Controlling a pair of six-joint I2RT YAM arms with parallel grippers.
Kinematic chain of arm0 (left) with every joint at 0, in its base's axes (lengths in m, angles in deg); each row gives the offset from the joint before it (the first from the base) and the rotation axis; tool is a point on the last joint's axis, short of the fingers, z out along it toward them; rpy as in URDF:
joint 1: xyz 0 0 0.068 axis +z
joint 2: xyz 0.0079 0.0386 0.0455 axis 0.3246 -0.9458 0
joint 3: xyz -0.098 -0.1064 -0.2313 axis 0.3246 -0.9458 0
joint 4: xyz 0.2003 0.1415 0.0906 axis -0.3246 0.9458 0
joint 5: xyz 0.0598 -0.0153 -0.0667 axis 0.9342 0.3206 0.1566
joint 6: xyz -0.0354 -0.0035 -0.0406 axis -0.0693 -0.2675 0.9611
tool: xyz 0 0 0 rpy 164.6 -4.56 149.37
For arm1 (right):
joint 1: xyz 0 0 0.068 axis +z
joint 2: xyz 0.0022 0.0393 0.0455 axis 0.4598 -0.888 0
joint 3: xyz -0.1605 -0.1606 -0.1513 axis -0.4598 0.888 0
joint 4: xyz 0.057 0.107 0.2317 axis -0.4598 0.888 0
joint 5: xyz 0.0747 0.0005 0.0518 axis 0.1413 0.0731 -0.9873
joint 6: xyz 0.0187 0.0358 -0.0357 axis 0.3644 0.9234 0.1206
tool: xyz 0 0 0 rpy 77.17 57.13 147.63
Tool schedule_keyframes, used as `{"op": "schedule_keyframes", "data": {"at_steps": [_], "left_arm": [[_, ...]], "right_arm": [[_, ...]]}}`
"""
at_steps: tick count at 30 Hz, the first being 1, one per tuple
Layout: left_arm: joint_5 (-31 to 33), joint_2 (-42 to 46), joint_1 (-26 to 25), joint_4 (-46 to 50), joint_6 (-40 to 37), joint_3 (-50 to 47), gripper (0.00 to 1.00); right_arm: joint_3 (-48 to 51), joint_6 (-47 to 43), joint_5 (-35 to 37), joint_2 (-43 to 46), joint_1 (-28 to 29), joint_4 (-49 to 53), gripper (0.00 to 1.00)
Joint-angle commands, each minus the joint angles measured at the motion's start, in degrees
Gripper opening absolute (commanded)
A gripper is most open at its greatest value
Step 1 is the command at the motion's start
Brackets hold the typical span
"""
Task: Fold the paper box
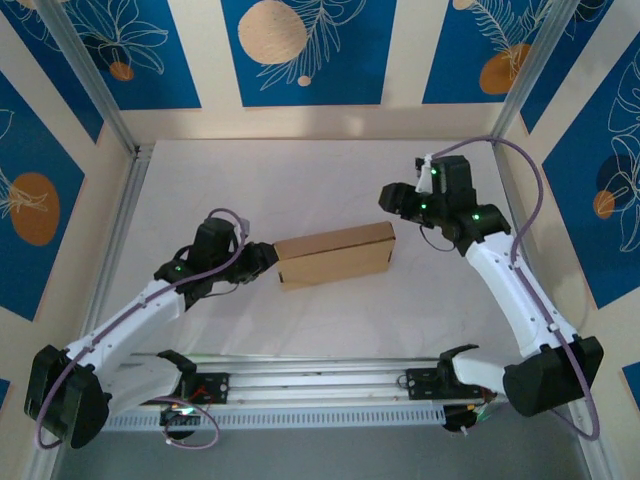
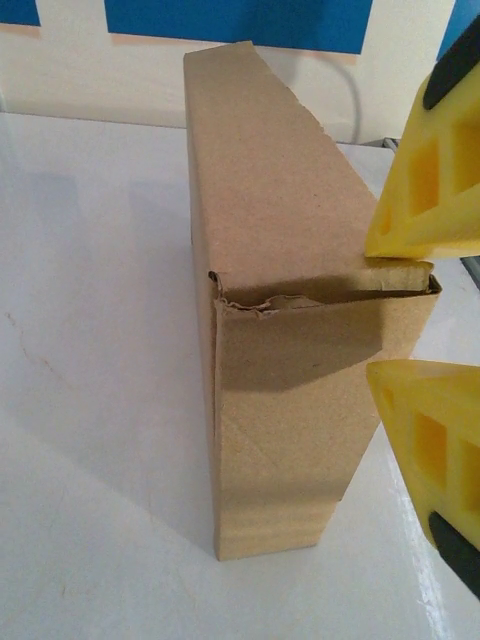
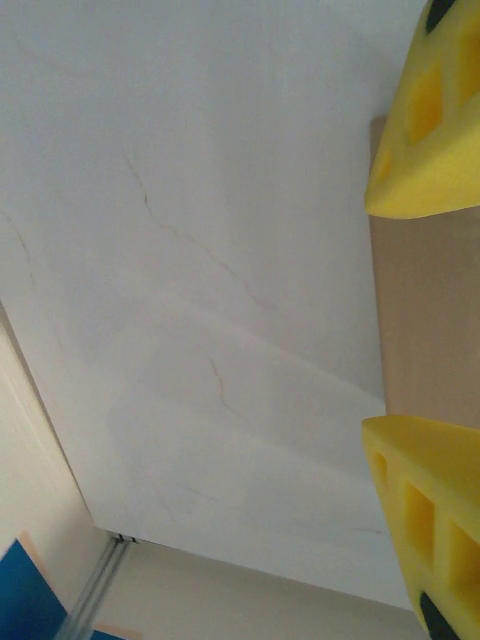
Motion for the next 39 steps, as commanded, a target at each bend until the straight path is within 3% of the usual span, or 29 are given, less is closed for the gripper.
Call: {"op": "schedule_keyframes", "data": {"at_steps": [1, 7, 11, 24, 33, 39], "left_arm": [[4.7, -2.2, 0.5, 9.5, -2.8, -0.5, 0.30], [4.6, -2.5, 0.4, 10.0, -3.6, 0.1, 0.29], [4.8, -2.6, 0.3, 10.1, -4.1, 0.5, 0.29], [4.4, -3.0, -0.2, 8.9, -4.6, 0.6, 0.28], [4.1, -3.3, -0.2, 7.8, -4.6, 0.1, 0.28], [4.0, -3.1, -0.2, 7.4, -4.5, -0.1, 0.29]], "right_arm": [[3.5, 0.6, -7.3, -1.2, -3.3, 4.2, 0.56], [10.1, 3.1, -21.2, -2.2, -7.7, -1.5, 0.57], [12.1, 3.1, -18.0, -1.5, -8.1, 0.3, 0.57], [17.6, 5.2, -19.9, 0.4, -9.6, -4.2, 0.46], [17.7, 7.3, -22.5, 1.3, -10.1, -7.4, 0.45], [19.2, 8.8, -22.0, 1.2, -10.4, -8.5, 0.37]]}}
